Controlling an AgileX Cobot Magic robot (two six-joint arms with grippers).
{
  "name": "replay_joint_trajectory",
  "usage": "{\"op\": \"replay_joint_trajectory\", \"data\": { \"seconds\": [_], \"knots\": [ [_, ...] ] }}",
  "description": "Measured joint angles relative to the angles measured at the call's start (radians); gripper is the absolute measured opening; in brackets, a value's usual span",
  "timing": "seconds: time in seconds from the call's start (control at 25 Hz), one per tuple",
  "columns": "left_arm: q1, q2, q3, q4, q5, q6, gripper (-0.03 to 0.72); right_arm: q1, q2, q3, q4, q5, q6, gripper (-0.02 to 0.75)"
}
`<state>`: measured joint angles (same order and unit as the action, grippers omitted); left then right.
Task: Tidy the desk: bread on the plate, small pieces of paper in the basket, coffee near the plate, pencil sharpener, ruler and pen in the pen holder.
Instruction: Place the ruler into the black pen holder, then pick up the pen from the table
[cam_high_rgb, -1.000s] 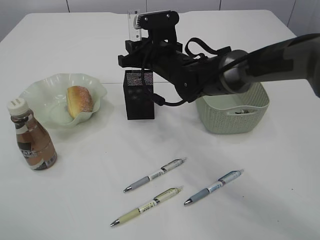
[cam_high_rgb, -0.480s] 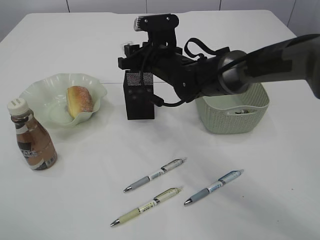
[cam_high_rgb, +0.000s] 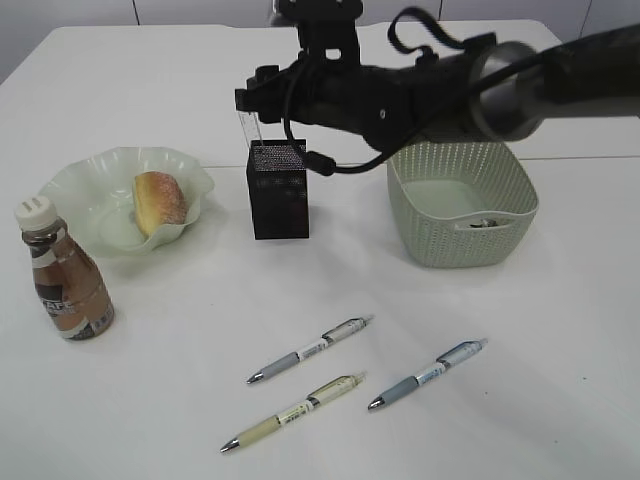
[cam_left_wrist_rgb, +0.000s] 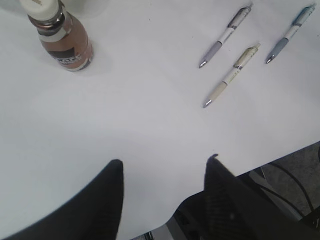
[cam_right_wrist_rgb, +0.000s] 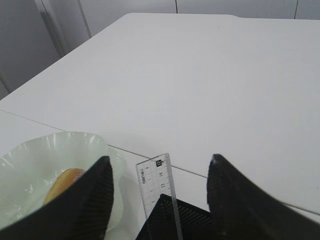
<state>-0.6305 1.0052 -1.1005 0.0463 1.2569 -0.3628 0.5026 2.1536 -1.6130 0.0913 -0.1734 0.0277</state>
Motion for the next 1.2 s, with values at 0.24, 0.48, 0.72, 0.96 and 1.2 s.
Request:
{"op": "replay_joint_trajectory", "data": {
  "seconds": [0.24,0.48,0.72,0.96,1.2],
  "knots": [
    [0.0,0.0,0.0,0.0,0.0,0.0,0.386,0.0,-0.156,0.0,0.034,0.296,0.008,0.438],
    [0.0,0.0,0.0,0.0,0.0,0.004,0.386,0.0,-0.264,0.0,0.123,0.621,0.012,0.438],
    [0.0,0.0,0.0,-0.001,-0.006,0.027,0.386,0.0,-0.31,0.0,0.203,0.943,0.016,0.438],
    [0.0,0.033,0.0,-0.006,-0.018,0.08,0.386,0.0,-0.312,0.0,0.198,1.206,0.009,0.439],
    [0.0,0.094,0.0,-0.017,-0.027,0.12,0.386,0.0,-0.312,0.0,0.183,1.373,0.009,0.438]
  ]
}}
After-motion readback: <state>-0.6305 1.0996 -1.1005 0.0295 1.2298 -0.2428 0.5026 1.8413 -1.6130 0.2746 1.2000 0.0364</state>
